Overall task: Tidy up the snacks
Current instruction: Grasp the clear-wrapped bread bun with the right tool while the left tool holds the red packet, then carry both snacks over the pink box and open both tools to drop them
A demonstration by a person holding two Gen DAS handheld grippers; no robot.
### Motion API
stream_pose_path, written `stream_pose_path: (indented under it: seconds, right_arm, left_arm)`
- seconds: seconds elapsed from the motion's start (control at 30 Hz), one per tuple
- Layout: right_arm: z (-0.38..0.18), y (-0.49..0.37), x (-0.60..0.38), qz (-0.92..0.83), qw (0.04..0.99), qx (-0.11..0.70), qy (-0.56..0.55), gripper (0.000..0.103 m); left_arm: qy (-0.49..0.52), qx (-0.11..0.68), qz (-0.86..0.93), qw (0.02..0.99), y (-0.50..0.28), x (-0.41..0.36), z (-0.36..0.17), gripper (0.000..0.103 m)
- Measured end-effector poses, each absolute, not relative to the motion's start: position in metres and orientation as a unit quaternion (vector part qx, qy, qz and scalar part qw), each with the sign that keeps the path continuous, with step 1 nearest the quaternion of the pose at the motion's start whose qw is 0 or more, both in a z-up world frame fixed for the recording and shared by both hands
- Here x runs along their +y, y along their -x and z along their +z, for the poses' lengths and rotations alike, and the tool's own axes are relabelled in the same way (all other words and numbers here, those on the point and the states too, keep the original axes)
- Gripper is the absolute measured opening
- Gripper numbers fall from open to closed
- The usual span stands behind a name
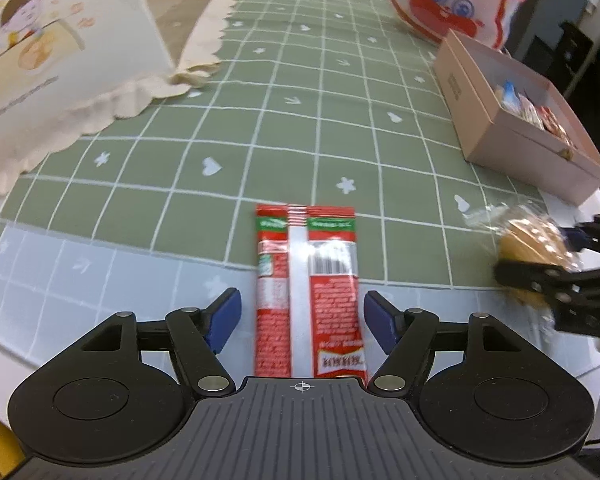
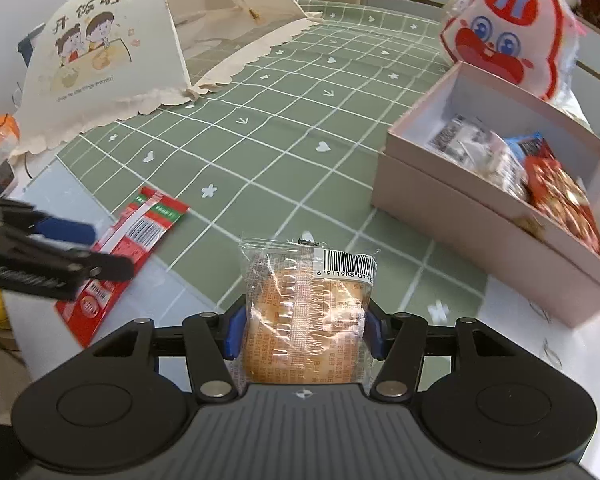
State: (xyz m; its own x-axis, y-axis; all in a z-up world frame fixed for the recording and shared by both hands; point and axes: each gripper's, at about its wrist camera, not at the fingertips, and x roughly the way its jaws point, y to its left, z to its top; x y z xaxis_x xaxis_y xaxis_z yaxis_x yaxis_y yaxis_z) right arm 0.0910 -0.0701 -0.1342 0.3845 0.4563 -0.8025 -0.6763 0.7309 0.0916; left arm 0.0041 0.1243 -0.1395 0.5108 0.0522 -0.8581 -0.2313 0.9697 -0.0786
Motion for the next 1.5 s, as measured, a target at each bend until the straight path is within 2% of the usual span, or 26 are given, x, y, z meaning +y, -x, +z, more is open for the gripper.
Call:
stream_pose_path:
  seconds: [0.1,0.2,0.3,0.5,0.7,0.8,0.9,1.03,1.2,1.3,1.4,1.5]
  right_arm:
    - [-0.131,-0.084,-0.082,0.333,0.825,0.442,0.117,0.056]
    - [-0.128,-0.077,-0.096,0.319,0.829,0.445,0.112,0.056]
    - [-0.125,-0.071,-0.109,0.304,0.834,0.446,0.114,0.056]
    - [-0.110,-0.061,-0.155,0.265,0.847,0.447,0.109,0.056]
    - [-0.048,-0.068,-0.196,0.235,0.890,0.379,0.098,0.056]
    - [0.001,-0.090,-0.210,0.224,0.916,0.326,0.066,0.056]
    - [0.038,-0.125,-0.219,0.211,0.927,0.310,0.019,0.056]
    - [0.061,-0.174,-0.214,0.188,0.931,0.312,-0.002,0.056]
    - [0.045,-0.223,-0.200,0.183,0.914,0.359,-0.050,0.056]
    - [0.022,-0.245,-0.188,0.179,0.906,0.376,-0.081,0.058]
    - [0.005,-0.260,-0.176,0.177,0.899,0.390,-0.093,0.069]
    - [0.003,-0.260,-0.168,0.162,0.908,0.377,-0.086,0.069]
  left_arm:
    - [0.063,0.501,0.076,0.860,-0.011,0.114,-0.140,0.073]
    - [0.031,0.508,0.081,0.857,-0.012,0.103,-0.140,0.058]
    - [0.049,0.510,0.053,0.857,-0.009,0.097,-0.137,0.053]
    - [0.054,0.515,-0.027,0.855,0.003,0.064,-0.121,0.051]
    - [0.078,0.403,-0.102,0.906,-0.027,0.042,-0.037,0.051]
    - [0.069,0.340,-0.130,0.929,-0.065,0.032,0.006,0.051]
    - [0.081,0.317,-0.148,0.933,-0.116,0.024,0.024,0.051]
    - [0.141,0.356,-0.162,0.909,-0.182,0.022,0.012,0.051]
    - [0.198,0.401,-0.155,0.881,-0.239,0.030,-0.035,0.053]
    - [0.180,0.411,-0.133,0.884,-0.250,0.034,-0.056,0.054]
    - [0.184,0.408,-0.143,0.883,-0.249,0.041,-0.062,0.054]
    - [0.183,0.404,-0.144,0.885,-0.239,0.047,-0.060,0.054]
